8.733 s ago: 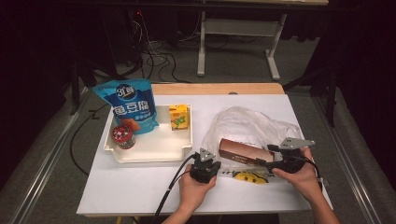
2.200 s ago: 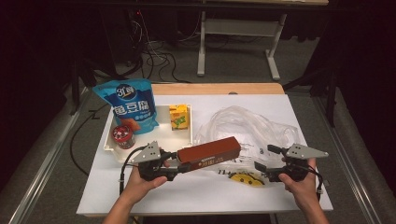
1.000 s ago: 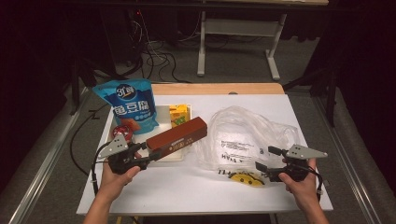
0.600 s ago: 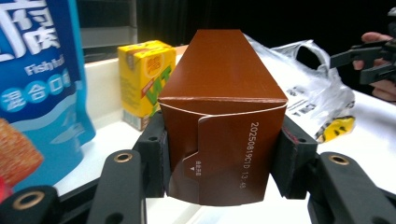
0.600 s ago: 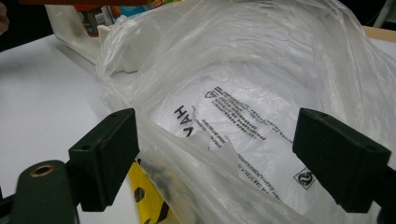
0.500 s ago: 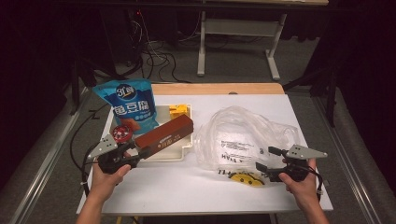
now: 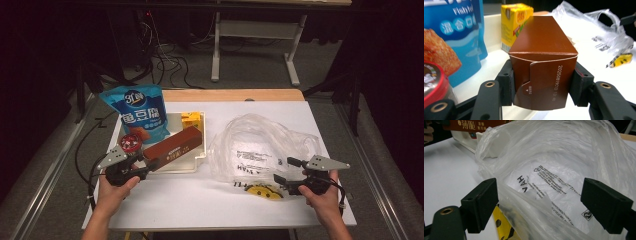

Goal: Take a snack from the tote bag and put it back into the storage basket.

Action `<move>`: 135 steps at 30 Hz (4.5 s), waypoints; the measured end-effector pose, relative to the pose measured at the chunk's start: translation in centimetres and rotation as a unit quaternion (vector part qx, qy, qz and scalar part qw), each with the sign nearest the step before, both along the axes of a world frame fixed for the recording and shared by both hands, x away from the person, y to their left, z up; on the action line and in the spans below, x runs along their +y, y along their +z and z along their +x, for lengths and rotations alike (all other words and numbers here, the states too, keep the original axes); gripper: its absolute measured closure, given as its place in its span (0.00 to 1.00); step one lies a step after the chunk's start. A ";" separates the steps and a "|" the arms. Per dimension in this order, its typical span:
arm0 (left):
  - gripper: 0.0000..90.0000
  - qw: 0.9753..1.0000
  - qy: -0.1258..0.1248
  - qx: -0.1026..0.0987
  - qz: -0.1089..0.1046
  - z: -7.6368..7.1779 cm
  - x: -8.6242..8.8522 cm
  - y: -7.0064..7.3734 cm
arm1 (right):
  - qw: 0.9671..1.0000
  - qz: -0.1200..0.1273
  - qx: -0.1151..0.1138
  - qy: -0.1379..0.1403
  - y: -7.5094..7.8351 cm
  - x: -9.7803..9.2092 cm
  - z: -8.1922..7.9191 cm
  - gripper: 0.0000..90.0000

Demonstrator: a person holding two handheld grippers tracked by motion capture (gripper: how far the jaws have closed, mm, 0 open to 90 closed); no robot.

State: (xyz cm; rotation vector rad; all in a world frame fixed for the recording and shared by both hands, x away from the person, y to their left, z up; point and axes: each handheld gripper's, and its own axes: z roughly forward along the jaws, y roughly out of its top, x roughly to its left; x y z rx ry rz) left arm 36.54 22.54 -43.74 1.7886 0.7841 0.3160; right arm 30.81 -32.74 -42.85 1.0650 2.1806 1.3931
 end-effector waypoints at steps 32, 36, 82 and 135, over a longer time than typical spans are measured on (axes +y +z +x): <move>0.25 0.998 0.045 0.043 0.031 -1.1 -0.7 -1.4 | 1.000 -0.001 0.002 -0.004 -0.2 -0.3 -0.1 0.17; 0.27 0.997 0.069 0.036 0.025 -2.9 -0.2 -0.5 | 1.000 0.002 0.004 -0.006 -0.2 -0.5 -0.3 0.17; 1.00 0.957 0.253 0.137 0.030 -0.9 -0.1 -2.8 | 1.000 -0.006 0.015 0.002 -1.1 0.2 -0.3 0.17; 1.00 0.952 0.263 0.158 0.013 1.9 -1.7 -3.3 | 0.999 -0.008 0.014 -0.039 -1.2 -0.5 -0.4 0.17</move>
